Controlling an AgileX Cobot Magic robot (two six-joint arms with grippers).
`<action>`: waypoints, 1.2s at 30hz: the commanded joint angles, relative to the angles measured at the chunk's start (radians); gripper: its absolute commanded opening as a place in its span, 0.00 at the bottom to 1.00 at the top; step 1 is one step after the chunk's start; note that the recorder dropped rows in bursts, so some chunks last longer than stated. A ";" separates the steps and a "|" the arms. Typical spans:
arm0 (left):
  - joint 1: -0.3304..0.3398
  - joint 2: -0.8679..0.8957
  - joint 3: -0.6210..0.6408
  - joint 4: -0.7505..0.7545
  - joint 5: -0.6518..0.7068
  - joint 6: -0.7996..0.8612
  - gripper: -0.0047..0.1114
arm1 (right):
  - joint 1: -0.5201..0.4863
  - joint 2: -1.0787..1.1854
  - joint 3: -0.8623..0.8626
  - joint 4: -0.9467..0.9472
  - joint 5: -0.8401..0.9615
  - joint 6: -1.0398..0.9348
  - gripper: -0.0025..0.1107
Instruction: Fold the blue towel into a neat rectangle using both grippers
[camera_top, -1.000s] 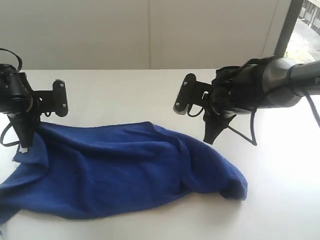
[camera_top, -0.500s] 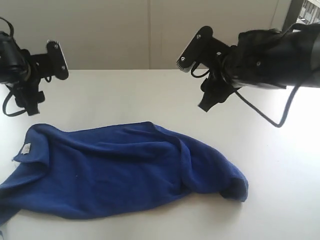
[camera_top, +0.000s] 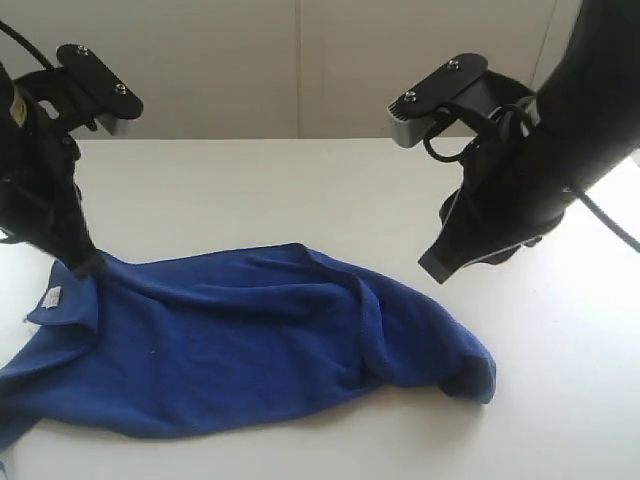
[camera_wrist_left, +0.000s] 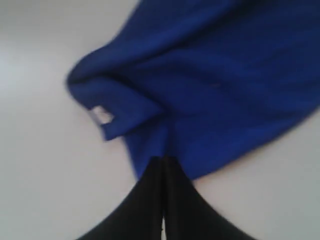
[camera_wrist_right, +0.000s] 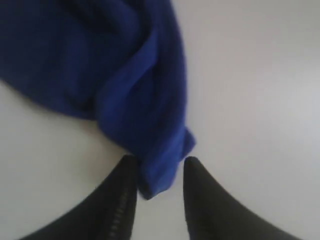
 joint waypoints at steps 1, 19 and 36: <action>-0.103 -0.122 0.074 -0.157 -0.003 -0.021 0.04 | 0.033 -0.130 0.052 0.104 0.093 -0.051 0.19; 0.074 -0.118 0.345 0.473 -0.285 -0.730 0.22 | 0.060 -0.149 0.249 0.102 -0.197 -0.045 0.32; 0.525 0.236 0.296 -0.371 -0.663 -0.195 0.59 | 0.060 0.070 0.229 0.102 -0.469 -0.041 0.39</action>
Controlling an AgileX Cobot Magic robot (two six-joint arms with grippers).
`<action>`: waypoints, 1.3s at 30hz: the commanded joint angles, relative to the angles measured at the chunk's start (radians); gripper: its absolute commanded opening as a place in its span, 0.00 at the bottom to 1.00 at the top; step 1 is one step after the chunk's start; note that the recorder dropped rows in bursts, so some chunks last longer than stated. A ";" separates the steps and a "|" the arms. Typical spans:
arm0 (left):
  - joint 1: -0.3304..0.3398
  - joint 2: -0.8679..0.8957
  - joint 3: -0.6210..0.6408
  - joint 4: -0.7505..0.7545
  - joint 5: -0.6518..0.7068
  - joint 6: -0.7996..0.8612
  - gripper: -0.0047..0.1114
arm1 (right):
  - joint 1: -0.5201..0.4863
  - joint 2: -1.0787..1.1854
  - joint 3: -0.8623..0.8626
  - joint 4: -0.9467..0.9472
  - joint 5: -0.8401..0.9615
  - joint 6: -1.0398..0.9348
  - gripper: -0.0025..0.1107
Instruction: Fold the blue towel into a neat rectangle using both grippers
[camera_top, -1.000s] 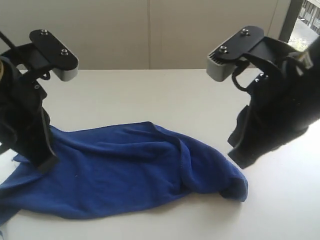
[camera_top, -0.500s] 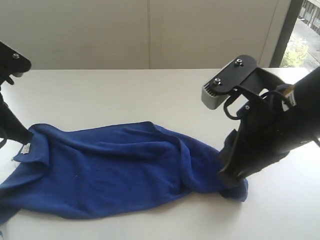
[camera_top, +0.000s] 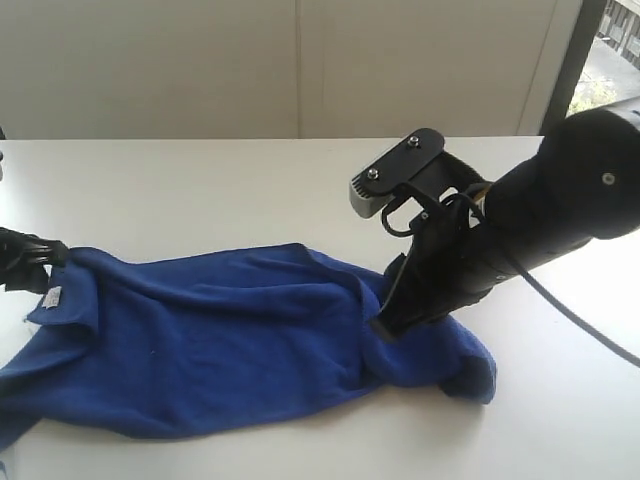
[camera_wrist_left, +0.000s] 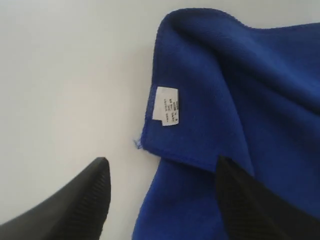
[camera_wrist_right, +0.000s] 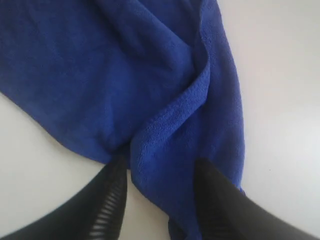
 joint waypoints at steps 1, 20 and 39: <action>0.020 0.089 -0.050 -0.151 -0.029 0.105 0.59 | 0.001 0.023 -0.020 0.003 -0.045 0.005 0.39; 0.020 0.237 -0.100 -0.170 -0.069 0.103 0.59 | 0.001 0.031 -0.025 0.049 0.105 0.097 0.39; 0.020 0.282 -0.100 -0.153 -0.076 0.109 0.22 | 0.001 0.031 -0.025 0.087 0.115 0.038 0.39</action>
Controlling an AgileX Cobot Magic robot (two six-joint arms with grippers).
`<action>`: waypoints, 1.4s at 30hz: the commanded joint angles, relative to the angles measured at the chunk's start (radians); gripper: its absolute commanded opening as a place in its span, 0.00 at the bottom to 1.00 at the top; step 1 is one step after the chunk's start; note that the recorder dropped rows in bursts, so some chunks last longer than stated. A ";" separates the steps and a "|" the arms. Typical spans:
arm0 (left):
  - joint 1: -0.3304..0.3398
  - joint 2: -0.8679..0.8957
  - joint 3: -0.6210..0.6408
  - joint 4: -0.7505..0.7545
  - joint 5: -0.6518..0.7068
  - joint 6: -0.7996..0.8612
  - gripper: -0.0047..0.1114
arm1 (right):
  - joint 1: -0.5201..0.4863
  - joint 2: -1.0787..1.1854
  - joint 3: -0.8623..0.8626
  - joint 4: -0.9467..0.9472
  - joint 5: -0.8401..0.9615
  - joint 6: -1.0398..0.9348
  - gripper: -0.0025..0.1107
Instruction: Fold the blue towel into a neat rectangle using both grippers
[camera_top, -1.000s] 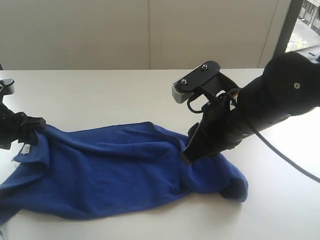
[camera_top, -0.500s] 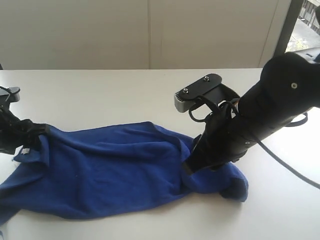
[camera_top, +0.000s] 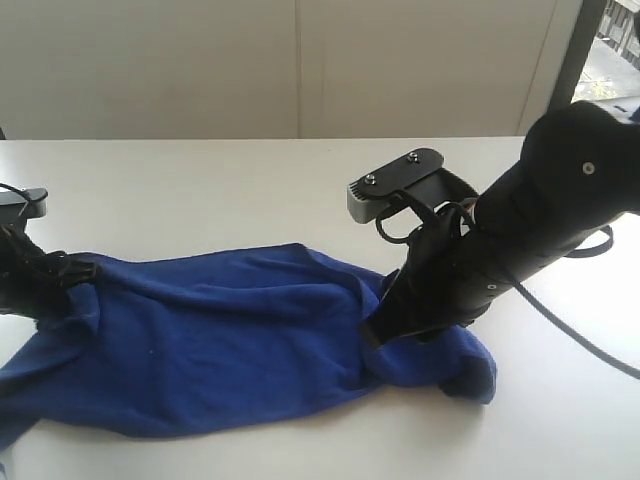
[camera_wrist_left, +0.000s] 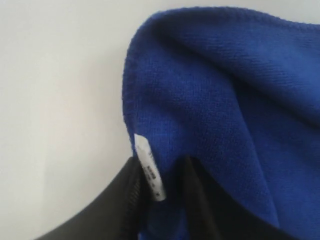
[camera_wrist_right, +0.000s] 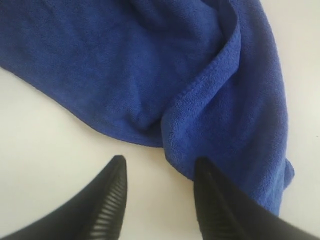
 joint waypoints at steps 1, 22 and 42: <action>0.001 -0.011 -0.002 -0.001 0.010 0.002 0.20 | 0.001 0.003 -0.002 0.005 0.010 -0.044 0.39; 0.001 -0.101 -0.002 0.010 0.000 0.024 0.14 | 0.028 0.340 0.003 -0.068 -0.212 -0.187 0.31; 0.001 -0.116 -0.002 0.010 0.034 0.117 0.14 | 0.028 0.113 -0.027 -0.567 -0.018 0.170 0.02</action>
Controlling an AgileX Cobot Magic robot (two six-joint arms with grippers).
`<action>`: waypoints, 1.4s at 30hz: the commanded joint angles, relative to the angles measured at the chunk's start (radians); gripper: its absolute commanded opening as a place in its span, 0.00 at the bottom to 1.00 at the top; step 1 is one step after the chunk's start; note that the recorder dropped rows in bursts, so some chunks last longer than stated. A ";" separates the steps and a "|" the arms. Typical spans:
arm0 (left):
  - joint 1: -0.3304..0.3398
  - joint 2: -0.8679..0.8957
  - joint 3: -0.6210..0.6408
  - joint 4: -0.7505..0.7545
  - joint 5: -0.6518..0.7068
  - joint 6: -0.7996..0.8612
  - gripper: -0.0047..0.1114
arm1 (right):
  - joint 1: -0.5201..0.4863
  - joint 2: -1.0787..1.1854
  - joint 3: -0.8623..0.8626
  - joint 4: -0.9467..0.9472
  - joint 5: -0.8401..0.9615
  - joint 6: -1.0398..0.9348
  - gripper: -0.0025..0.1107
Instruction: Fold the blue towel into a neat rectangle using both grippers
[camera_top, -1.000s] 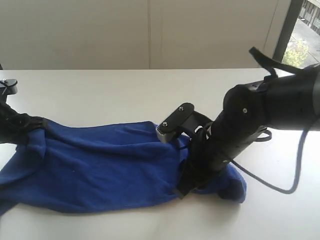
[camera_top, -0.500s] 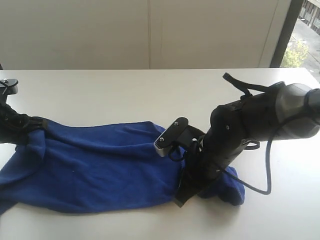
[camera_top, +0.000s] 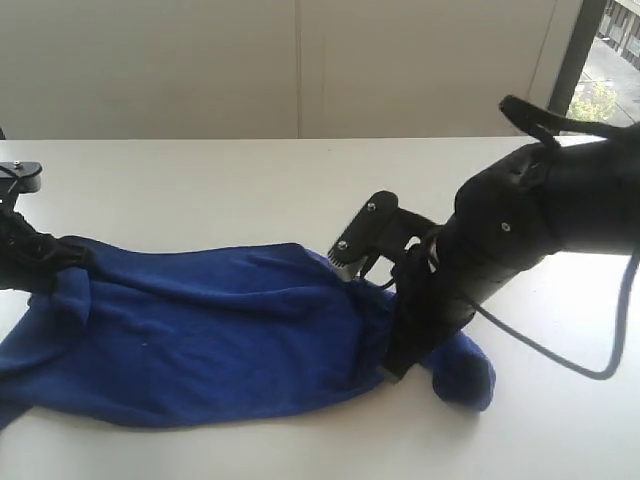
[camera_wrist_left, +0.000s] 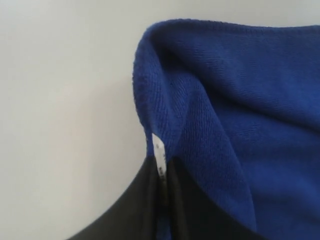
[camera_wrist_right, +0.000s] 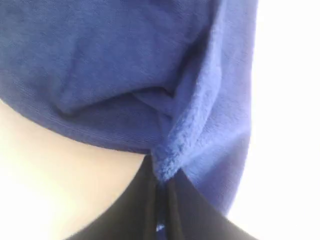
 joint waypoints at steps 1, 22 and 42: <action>0.001 -0.035 -0.002 0.002 0.022 0.024 0.14 | 0.003 -0.063 -0.027 -0.324 0.107 0.269 0.02; 0.001 -0.374 -0.002 0.189 0.117 0.148 0.14 | -0.085 -0.170 -0.160 -0.658 0.388 0.457 0.02; 0.001 -0.556 -0.002 0.153 0.326 0.130 0.14 | -0.147 -0.238 -0.171 -0.498 0.419 0.425 0.02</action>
